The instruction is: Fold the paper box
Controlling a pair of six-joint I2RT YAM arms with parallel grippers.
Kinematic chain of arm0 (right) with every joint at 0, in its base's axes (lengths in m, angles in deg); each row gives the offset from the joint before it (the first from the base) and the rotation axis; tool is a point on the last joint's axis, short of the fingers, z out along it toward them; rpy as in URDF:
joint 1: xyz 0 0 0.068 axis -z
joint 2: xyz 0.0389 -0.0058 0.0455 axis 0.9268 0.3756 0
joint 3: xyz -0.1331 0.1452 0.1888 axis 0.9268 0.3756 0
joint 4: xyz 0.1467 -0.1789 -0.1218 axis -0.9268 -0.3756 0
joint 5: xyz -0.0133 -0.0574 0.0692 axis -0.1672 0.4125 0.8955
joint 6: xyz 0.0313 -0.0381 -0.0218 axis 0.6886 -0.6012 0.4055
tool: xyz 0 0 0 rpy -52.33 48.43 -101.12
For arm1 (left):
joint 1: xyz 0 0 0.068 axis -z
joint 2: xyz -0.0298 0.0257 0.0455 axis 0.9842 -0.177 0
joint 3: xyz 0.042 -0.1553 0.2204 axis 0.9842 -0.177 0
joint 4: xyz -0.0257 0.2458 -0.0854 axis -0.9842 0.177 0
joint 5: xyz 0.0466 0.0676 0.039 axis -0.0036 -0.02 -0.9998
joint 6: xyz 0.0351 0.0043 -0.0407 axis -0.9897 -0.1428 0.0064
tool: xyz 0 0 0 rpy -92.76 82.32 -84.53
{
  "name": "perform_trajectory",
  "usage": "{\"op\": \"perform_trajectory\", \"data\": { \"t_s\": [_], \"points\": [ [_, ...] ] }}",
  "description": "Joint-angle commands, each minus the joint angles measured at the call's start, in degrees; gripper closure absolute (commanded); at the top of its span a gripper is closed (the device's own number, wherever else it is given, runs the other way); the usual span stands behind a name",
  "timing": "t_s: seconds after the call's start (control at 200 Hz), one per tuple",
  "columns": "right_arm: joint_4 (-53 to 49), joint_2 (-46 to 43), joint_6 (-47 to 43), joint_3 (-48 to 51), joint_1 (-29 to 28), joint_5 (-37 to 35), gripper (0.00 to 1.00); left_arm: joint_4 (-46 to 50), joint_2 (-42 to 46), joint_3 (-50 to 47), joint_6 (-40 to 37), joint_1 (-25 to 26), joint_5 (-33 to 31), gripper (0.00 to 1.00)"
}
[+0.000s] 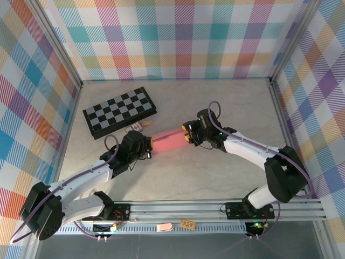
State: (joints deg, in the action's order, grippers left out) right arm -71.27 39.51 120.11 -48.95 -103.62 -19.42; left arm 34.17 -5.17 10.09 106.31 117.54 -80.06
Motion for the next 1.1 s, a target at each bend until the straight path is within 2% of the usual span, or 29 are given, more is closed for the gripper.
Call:
{"op": "perform_trajectory", "data": {
  "t_s": [0.0,0.13,0.21,0.57,0.81,0.965,1.1],
  "points": [
    [-8.40,0.53,-1.61,0.98,1.10,-0.63,0.57,6.40,-1.44,-1.35,11.83,-0.21,-0.27,0.99],
    [-10.27,-1.32,-4.36,0.54,1.88,-0.70,0.50,7.71,-1.34,-1.22,11.98,-0.29,-0.06,0.99],
    [-10.96,-2.08,-5.86,0.50,2.28,-0.20,0.49,7.66,-1.43,-1.25,12.24,-0.29,-0.14,0.99],
    [-8.80,-3.52,-6.88,2.07,4.14,0.35,0.58,8.02,-1.58,-0.96,11.82,-0.25,0.41,0.99],
    [-7.50,-6.18,-10.18,1.41,5.14,1.50,0.46,8.52,-1.85,-0.26,11.66,-0.24,0.36,0.99],
    [-7.44,-8.87,-9.97,3.16,5.31,1.34,0.45,8.59,-2.11,0.01,11.53,-0.32,0.47,0.99],
    [-3.07,-9.14,-8.83,5.24,5.56,1.75,0.45,8.90,-1.82,0.01,11.56,-0.28,0.31,0.99]
  ]
}}
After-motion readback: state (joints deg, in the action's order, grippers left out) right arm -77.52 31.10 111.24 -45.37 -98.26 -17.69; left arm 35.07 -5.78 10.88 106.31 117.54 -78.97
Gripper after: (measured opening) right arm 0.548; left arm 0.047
